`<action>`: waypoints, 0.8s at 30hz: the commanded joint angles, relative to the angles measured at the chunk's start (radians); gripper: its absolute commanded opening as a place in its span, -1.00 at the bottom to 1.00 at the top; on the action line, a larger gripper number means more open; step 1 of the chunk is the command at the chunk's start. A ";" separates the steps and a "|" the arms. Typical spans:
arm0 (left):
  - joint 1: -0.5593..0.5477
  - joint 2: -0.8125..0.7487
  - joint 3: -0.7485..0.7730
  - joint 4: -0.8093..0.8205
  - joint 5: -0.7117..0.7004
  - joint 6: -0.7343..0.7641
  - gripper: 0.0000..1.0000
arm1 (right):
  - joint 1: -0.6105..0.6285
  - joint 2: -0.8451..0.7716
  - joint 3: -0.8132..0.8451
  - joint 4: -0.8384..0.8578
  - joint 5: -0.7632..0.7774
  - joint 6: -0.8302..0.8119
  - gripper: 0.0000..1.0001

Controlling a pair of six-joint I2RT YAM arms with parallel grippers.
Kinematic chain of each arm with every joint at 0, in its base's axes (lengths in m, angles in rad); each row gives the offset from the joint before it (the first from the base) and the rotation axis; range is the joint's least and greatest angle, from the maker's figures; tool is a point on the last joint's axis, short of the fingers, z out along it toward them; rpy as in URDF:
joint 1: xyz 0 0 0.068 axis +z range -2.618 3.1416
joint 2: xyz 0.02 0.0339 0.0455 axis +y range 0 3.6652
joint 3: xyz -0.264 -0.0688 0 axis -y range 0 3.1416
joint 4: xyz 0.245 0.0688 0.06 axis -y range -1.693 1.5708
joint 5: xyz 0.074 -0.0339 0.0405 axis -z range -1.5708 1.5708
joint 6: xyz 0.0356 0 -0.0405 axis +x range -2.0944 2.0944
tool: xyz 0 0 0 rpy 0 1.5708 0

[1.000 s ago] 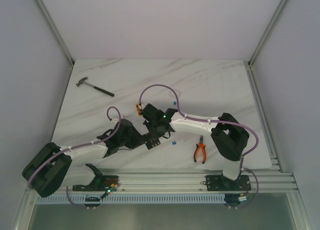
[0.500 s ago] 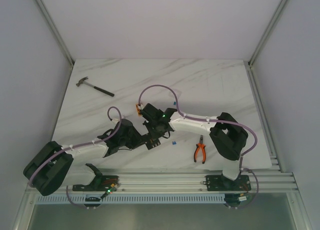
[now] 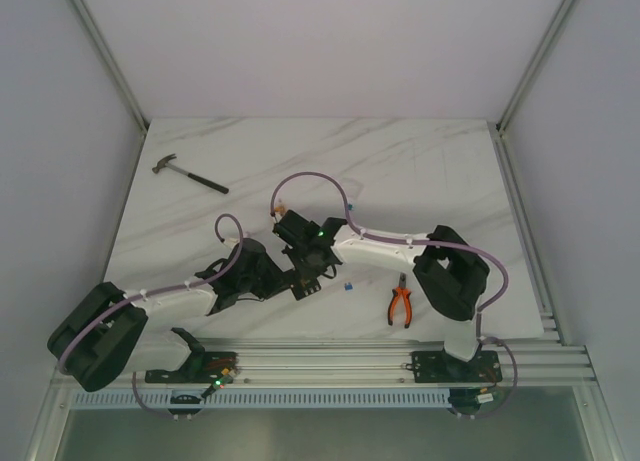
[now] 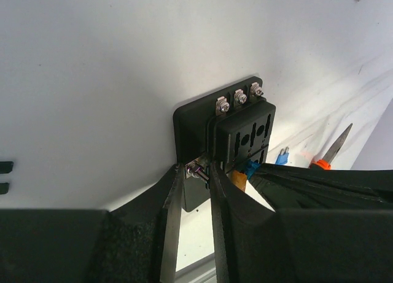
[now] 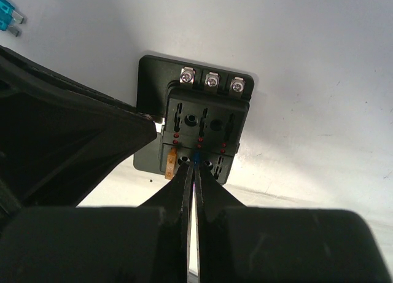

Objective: Snap on the fuse box
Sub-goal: Install the fuse at the fuse box base.

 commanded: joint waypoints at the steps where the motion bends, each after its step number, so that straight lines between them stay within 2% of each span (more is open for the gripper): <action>1: -0.011 0.027 -0.013 0.060 0.036 -0.017 -0.38 | 0.025 0.290 -0.109 -0.040 0.024 -0.019 -1.00; 5: -0.010 0.024 -0.012 0.065 0.035 -0.015 -0.38 | 0.026 0.314 -0.069 -0.032 0.058 -0.040 -1.00; 10: -0.010 0.004 -0.015 0.063 0.010 -0.012 -0.36 | 0.024 0.149 -0.055 -0.017 0.065 -0.068 -1.00; 15: -0.010 -0.010 -0.014 0.054 -0.007 -0.007 -0.32 | 0.024 0.004 -0.036 -0.040 0.079 -0.073 -0.63; 20: -0.010 -0.034 -0.016 0.037 -0.022 -0.005 -0.23 | 0.021 -0.147 -0.038 -0.041 0.100 -0.069 -0.37; 24: -0.010 -0.053 -0.012 0.017 -0.034 0.001 -0.06 | -0.010 -0.218 -0.073 -0.042 0.088 -0.058 -0.24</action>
